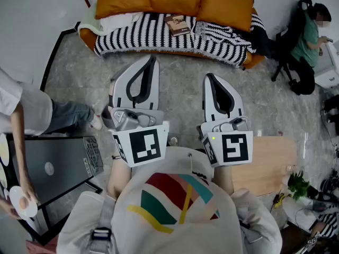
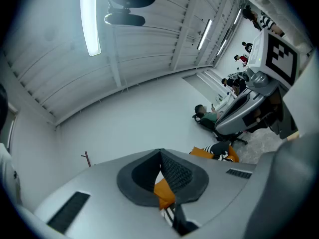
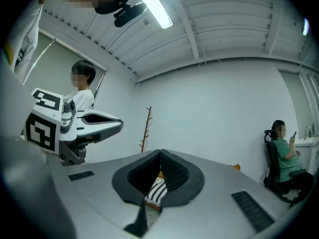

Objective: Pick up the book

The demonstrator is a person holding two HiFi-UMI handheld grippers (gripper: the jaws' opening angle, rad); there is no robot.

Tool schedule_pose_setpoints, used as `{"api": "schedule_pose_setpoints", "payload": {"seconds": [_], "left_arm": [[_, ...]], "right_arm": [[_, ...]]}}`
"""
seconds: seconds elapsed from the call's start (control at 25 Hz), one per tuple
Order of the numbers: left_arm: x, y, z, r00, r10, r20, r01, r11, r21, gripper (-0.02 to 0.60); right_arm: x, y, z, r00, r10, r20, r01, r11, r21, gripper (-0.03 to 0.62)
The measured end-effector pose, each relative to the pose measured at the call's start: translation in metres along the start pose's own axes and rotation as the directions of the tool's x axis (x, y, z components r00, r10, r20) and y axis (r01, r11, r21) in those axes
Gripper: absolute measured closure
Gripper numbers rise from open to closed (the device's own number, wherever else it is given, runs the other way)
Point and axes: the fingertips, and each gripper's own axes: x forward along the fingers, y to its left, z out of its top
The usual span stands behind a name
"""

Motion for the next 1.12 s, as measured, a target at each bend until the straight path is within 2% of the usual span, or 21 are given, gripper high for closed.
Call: {"api": "schedule_pose_setpoints", "payload": {"seconds": [0.44, 0.72, 0.84, 1.12], "left_arm": [[0.013, -0.002, -0.006, 1.000, -0.020, -0.011, 0.020, 1.000, 0.018, 0.574], [0.025, -0.010, -0.012, 0.998, -0.056, -0.027, 0.056, 0.998, 0.018, 0.574], [0.033, -0.011, -0.022, 0.997, -0.065, -0.045, 0.064, 0.998, -0.010, 0.574], [0.065, -0.010, -0.055, 0.993, -0.085, -0.086, 0.083, 0.996, -0.023, 0.574]], "right_arm": [[0.002, -0.009, -0.004, 0.999, -0.008, 0.032, 0.006, 0.999, 0.038, 0.580], [0.013, -0.018, -0.021, 1.000, -0.006, -0.018, 0.007, 0.998, 0.062, 0.580], [0.021, -0.022, -0.027, 0.999, -0.006, -0.036, 0.009, 0.998, 0.067, 0.580], [0.050, -0.040, -0.053, 0.996, -0.027, -0.083, 0.037, 0.993, 0.115, 0.580]]}}
